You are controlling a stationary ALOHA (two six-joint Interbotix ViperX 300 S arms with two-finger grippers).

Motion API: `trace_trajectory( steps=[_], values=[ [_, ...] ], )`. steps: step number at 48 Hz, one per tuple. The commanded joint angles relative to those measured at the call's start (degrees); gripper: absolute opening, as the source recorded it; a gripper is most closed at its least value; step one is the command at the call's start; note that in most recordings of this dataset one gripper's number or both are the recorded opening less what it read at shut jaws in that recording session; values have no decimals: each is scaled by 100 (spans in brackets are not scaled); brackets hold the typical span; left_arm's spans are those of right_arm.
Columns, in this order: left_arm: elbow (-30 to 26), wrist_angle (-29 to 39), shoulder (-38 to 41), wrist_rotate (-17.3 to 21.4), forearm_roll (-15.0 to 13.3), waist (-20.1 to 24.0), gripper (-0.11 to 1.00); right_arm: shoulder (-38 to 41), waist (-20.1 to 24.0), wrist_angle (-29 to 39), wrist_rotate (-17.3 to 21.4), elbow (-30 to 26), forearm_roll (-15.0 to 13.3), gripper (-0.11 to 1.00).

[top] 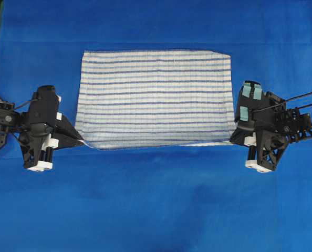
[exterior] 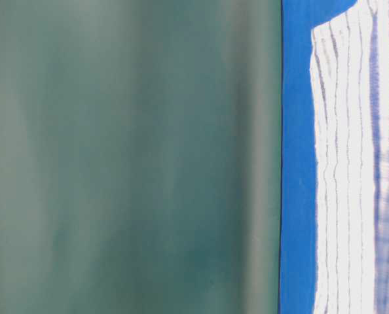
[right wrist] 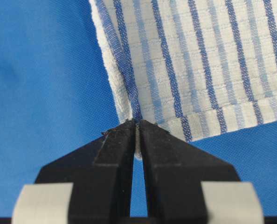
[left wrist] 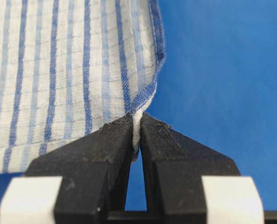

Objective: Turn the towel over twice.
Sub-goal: 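Swing the held edge toward the near side and lay the towel down, then open both grippers and withdraw them outward from the towel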

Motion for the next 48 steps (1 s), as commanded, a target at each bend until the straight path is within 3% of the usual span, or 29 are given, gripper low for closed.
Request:
trace_trajectory(
  steps=[1,11,16,21,24,29,32,41,48],
  values=[
    [-132,26,70,-9,-9,-18,3,26,35,-44,9,-158,9,6],
    [-185,114,158,-18,0,-18,9,272,132,-44,26,-325,62,6],
    [-185,132,149,-18,-9,-18,25,343,202,-44,26,-404,88,6],
    [-193,167,149,-18,-9,-26,49,378,272,-53,26,-466,132,9],
    [-193,193,123,-18,-9,-44,63,404,299,-79,26,-510,141,25],
    [-229,281,18,62,-9,-44,75,396,299,-44,9,-580,88,56],
    [-264,316,-79,97,0,-26,76,352,290,26,-53,-624,0,66],
    [-369,343,-562,193,-9,185,76,-18,97,334,-53,-703,-545,60],
    [-352,343,-940,316,-9,554,76,-475,-343,396,-53,-633,-1081,60]
  ],
)
